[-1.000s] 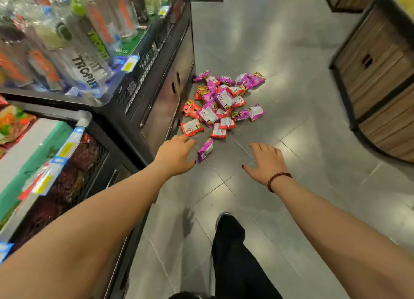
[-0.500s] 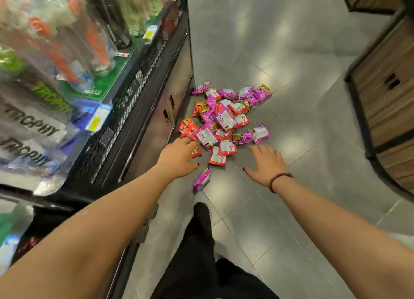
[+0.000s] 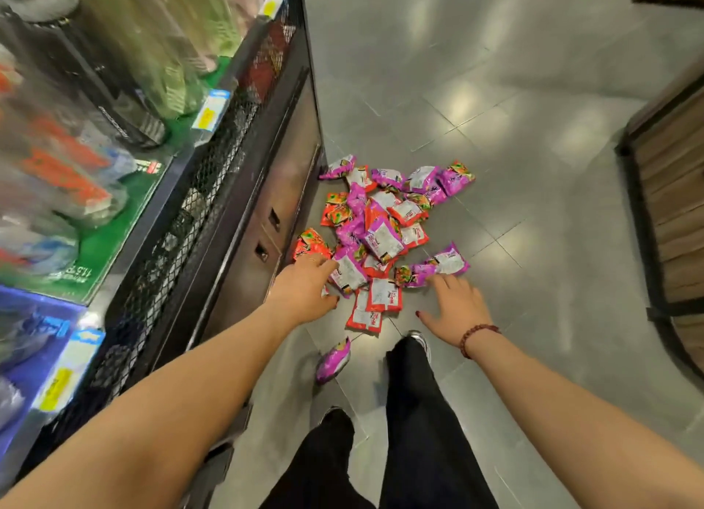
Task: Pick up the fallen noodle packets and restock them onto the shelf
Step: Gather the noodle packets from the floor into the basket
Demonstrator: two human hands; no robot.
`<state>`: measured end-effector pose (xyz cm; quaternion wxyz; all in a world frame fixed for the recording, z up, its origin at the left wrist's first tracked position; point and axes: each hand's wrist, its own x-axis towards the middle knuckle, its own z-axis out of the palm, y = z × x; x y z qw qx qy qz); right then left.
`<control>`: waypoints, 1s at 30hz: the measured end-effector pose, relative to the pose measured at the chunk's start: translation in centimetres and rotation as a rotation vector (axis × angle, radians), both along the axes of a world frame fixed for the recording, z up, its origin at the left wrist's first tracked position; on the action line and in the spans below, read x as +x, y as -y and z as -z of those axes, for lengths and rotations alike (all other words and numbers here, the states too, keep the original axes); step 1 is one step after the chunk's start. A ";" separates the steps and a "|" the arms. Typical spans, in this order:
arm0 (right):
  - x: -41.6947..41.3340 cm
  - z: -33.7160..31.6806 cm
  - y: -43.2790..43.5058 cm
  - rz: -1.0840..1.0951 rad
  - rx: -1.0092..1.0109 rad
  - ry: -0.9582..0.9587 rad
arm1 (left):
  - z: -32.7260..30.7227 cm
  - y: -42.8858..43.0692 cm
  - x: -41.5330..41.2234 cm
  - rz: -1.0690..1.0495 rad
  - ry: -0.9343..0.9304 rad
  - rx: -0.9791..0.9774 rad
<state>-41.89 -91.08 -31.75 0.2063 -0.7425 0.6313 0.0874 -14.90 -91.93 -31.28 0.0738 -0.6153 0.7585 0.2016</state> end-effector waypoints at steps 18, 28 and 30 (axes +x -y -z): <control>-4.4 28.5 22.1 0.379 0.602 0.287 | 27.5 15.2 -6.4 -0.985 -0.402 0.346; -2.3 54.6 22.4 0.752 0.731 0.380 | 54.9 13.8 -6.9 -1.101 -0.471 0.481; -2.3 58.8 21.9 0.854 0.750 0.418 | 59.3 12.9 -7.2 -1.134 -0.481 0.519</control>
